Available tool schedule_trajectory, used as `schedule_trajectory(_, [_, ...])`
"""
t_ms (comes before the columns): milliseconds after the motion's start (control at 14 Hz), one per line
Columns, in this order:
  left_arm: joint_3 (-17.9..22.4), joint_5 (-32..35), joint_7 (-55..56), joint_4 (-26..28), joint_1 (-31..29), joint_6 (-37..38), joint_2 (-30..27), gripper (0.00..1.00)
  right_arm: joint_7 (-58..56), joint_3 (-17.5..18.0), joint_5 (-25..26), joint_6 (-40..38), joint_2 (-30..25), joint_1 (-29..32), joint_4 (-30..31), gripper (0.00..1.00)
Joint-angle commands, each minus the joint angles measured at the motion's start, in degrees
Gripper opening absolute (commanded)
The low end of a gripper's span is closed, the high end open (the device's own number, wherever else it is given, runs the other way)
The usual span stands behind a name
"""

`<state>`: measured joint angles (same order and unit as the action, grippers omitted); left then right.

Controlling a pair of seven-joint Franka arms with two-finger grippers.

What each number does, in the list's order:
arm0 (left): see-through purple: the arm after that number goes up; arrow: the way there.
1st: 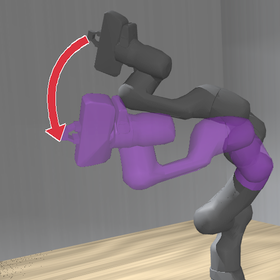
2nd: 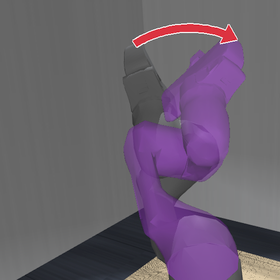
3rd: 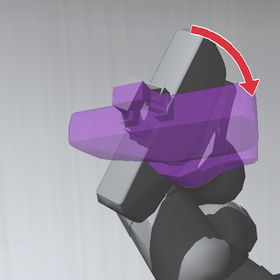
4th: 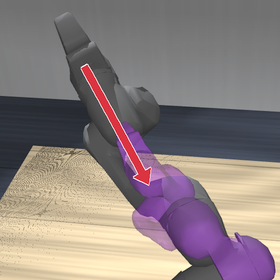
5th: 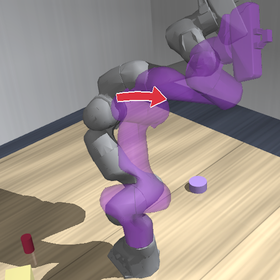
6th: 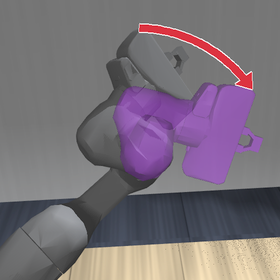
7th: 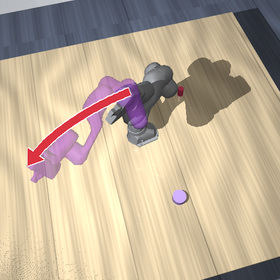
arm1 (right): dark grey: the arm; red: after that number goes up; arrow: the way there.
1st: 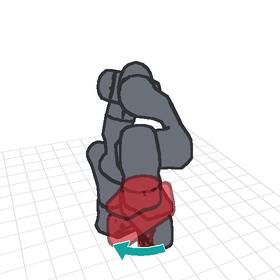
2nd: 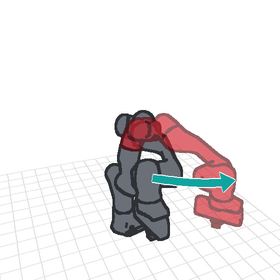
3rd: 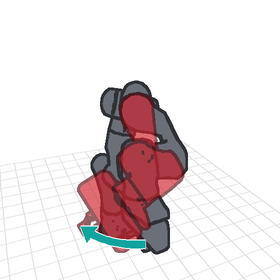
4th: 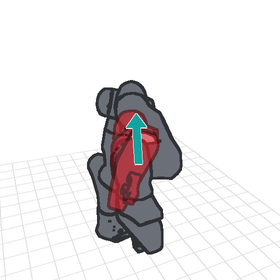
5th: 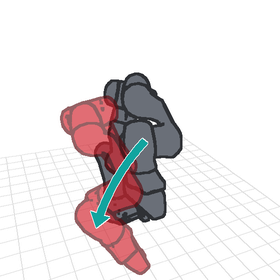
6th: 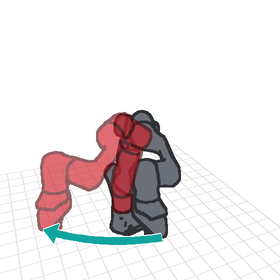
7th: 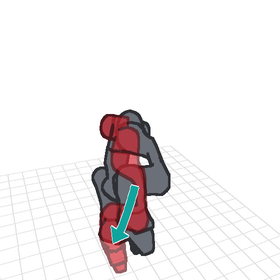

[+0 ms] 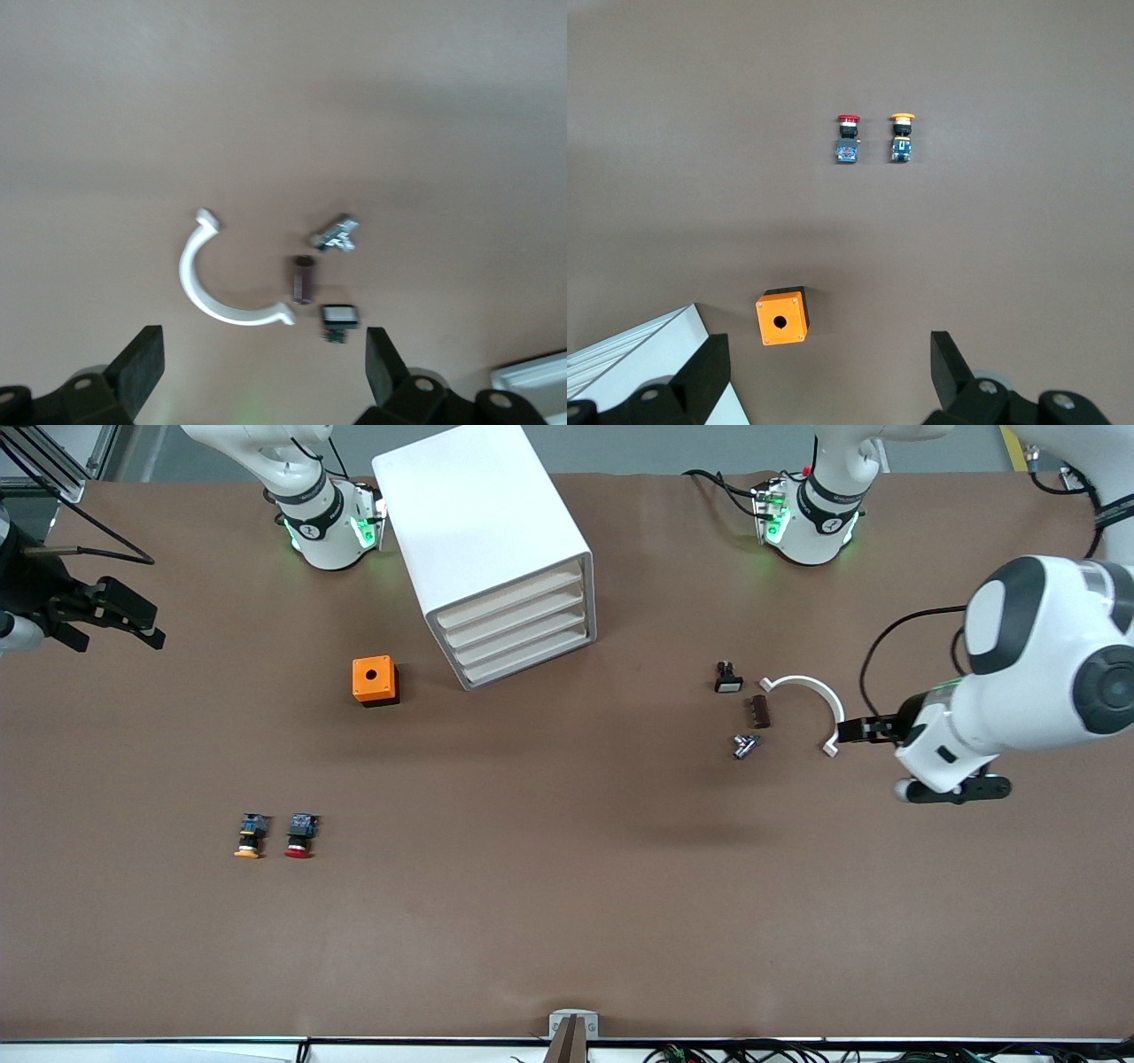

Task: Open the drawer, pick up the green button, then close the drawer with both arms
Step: 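Move the left gripper toward the white drawer cabinet front, then grasp the drawer front of the white cabinet with the left gripper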

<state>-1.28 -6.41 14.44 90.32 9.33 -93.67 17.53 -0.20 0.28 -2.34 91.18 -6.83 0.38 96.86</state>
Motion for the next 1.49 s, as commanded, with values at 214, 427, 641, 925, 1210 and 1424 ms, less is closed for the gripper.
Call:
schedule_trajectory(214, [0.0,-10.9,18.1,-6.3,6.8,1.6,6.1,1.00,0.5,-0.1,-0.7,0.5,-1.5,0.0,1.4,1.00])
schedule_trajectory(427, [-0.2,-20.4,36.3,-10.0,8.9,4.6,11.1,1.00,0.5,0.0,-0.7,0.5,-1.5,0.0,1.5,1.00])
schedule_trajectory(641, [-1.1,-29.6,54.3,-11.1,9.6,6.4,14.8,1.00,0.5,0.0,-0.7,0.6,-1.5,-0.1,1.5,1.00])
schedule_trajectory(925, [-6.9,-32.0,75.2,-14.8,9.9,6.5,23.7,1.00,0.5,-0.1,-0.7,0.5,-1.5,0.0,1.5,1.00])
schedule_trajectory(1210, [-8.8,-37.9,94.0,-15.6,11.1,6.5,30.4,1.00,0.5,-0.1,-0.7,0.5,-1.6,-0.1,1.5,1.00])
schedule_trajectory(1424, [-10.7,-41.1,103.4,-15.5,11.3,6.9,34.3,1.00,0.4,0.0,-0.7,0.5,-1.5,-0.1,1.5,1.00])
